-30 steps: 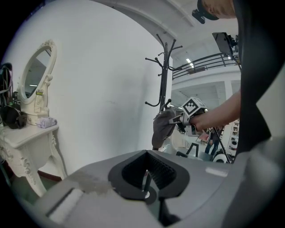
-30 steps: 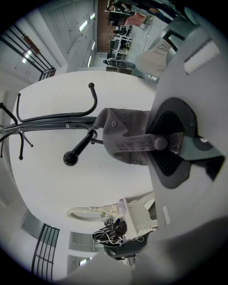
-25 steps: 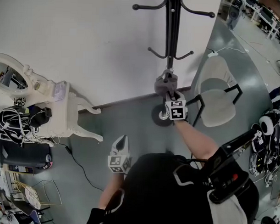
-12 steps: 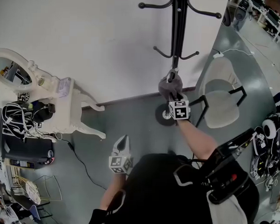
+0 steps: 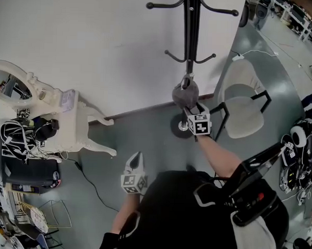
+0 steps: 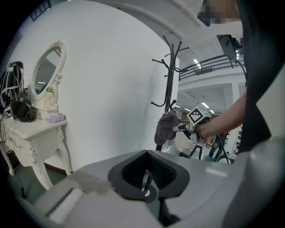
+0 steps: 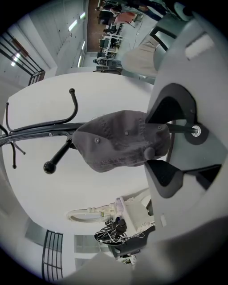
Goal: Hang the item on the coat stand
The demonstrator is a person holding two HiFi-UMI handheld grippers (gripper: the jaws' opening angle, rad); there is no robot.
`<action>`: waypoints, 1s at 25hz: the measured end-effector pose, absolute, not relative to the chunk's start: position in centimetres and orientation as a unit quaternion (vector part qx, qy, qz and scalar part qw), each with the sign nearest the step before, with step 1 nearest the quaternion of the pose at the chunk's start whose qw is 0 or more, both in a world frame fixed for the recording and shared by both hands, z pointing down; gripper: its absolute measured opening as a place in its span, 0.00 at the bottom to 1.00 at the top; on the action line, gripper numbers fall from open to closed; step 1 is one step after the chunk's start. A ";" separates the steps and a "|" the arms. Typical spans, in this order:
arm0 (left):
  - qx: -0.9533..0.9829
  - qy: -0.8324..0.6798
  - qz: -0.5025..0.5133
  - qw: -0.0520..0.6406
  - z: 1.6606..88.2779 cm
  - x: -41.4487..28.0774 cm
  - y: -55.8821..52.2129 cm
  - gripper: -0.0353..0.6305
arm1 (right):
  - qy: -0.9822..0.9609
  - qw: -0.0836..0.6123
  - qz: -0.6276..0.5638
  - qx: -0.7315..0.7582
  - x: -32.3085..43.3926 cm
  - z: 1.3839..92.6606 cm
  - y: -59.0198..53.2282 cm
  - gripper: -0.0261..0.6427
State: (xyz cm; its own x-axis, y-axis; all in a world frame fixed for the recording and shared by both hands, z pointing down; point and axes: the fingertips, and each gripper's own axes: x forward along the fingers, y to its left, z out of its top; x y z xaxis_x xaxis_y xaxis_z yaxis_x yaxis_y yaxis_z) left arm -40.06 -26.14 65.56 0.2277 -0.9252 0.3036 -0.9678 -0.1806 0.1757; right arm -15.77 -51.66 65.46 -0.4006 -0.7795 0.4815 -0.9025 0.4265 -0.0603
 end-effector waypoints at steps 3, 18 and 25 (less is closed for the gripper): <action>0.770 -0.611 0.068 0.173 66.1 -40.0 -26.2 0.08 | -0.822 0.191 0.161 0.512 -15.2 65.2 -50.4 0.45; 0.811 -0.549 0.082 0.182 67.1 -36.6 -27.2 0.09 | -0.902 0.053 0.093 0.418 -17.1 49.3 -44.8 0.33; 0.818 -0.534 0.088 0.194 67.8 -35.5 -26.8 0.09 | -0.930 0.021 0.055 0.362 -18.5 42.5 -41.1 0.16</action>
